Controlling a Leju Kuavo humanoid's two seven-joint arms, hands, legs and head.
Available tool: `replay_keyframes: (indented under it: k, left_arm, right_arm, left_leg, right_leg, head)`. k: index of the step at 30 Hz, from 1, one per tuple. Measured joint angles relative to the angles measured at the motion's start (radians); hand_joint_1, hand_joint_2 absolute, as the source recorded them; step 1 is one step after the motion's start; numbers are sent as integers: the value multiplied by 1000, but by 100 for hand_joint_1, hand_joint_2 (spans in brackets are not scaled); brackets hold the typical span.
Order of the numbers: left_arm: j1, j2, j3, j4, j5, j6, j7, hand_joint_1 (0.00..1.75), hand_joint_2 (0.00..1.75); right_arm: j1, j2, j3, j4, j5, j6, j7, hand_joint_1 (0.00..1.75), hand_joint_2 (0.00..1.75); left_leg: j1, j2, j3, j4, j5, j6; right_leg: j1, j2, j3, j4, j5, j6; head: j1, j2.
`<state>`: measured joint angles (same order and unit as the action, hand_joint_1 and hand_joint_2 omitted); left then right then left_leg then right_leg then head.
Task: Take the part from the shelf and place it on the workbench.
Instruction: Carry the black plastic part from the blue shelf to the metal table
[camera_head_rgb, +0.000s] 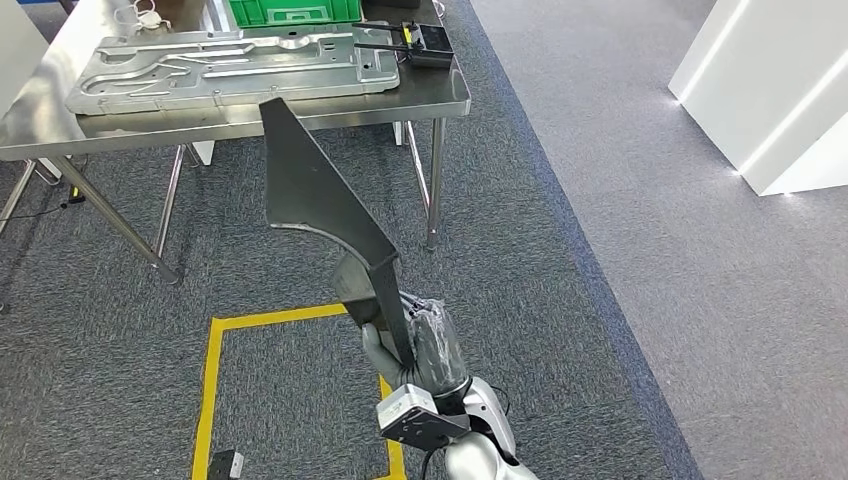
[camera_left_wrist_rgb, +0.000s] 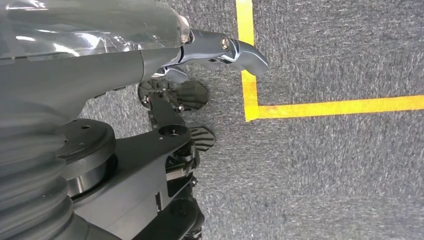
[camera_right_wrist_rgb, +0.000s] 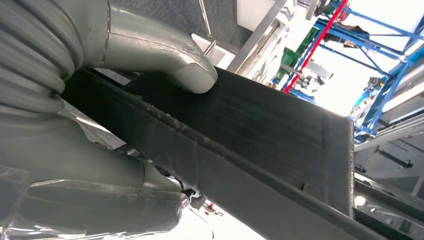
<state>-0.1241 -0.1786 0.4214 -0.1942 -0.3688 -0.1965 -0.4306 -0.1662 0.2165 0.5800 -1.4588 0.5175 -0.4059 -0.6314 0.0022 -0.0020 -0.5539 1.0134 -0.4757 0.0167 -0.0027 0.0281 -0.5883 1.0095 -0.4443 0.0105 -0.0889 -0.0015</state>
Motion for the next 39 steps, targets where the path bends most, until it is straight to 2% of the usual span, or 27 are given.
replay_keyframes:
  k: [22, 28, 30, 32, 34, 35, 36, 37, 38, 39]
  left_arm:
    - [0, 0, 0, 0, 8, 2, 3, 0, 175]
    - [2, 0, 2, 0, 7, 4, -2, 0, 175]
    - [1, -1, 2, 0, 4, 4, -4, 0, 175]
    - [1, -2, 3, 0, 3, 4, -5, 0, 175]
    - [2, -1, 3, 0, 2, 4, -6, 0, 175]
    - [3, -1, 4, 0, 2, 4, -6, 0, 175]
    - [5, -1, 4, 0, 2, 4, -6, 0, 175]
    - [5, -1, 4, 0, 2, 4, -6, 0, 175]
    - [5, -1, 4, 0, 2, 4, -6, 0, 175]
    - [5, -1, 4, 0, 2, 4, -6, 0, 175]
  right_arm:
    - [-46, 0, 3, 65, -63, -40, -8, 175, 175]
    - [-38, 0, -8, 64, -58, -76, -15, 175, 175]
    - [-33, 0, -13, 59, -52, -86, -16, 175, 175]
    - [-30, 0, -17, 55, -48, -90, -18, 175, 175]
    - [-24, 0, -22, 54, -43, -92, -19, 175, 175]
    - [-19, -1, -25, 54, -40, -93, -19, 175, 175]
    - [-15, -1, -26, 54, -38, -94, -19, 175, 175]
    - [-12, -1, -27, 54, -38, -94, -19, 175, 175]
    - [-11, -1, -28, 54, -37, -95, -19, 175, 175]
    - [-10, -1, -29, 54, -36, -95, -19, 175, 175]
  left_leg:
    - [0, 0, 0, 0, 0, 0]
    - [-5, -1, -5, 6, -1, 7]
    - [1, -1, -2, -5, 7, 15]
    - [7, -2, 2, -16, 16, 24]
    - [6, -5, 0, -18, 17, 27]
    - [6, -9, -1, -18, 17, 26]
    - [6, -15, -1, -17, 17, 25]
    - [7, -22, 0, -17, 17, 23]
    - [8, -31, 1, -15, 16, 20]
    - [9, -40, 2, -14, 14, 16]
  right_leg:
    - [0, 0, 0, 0, 0, 0]
    - [-6, -1, -1, -4, 4, 9]
    - [-5, -6, -4, 4, -3, 14]
    - [-4, -13, -34, 70, -46, 19]
    - [-7, -16, -97, 202, -111, 23]
    - [-10, -16, -124, 257, -129, 25]
    - [-13, -16, -135, 280, -129, 26]
    - [-16, -16, -126, 261, -108, 26]
    - [-19, -13, -98, 206, -74, 26]
    - [-23, 0, -62, 134, -42, 25]
  head:
    - [0, 0]
    - [0, 0]
    - [0, 0]
    - [0, 0]
    - [0, 0]
    - [0, 0]
    - [0, 0]
    - [0, 0]
    - [0, 0]
    - [0, 0]
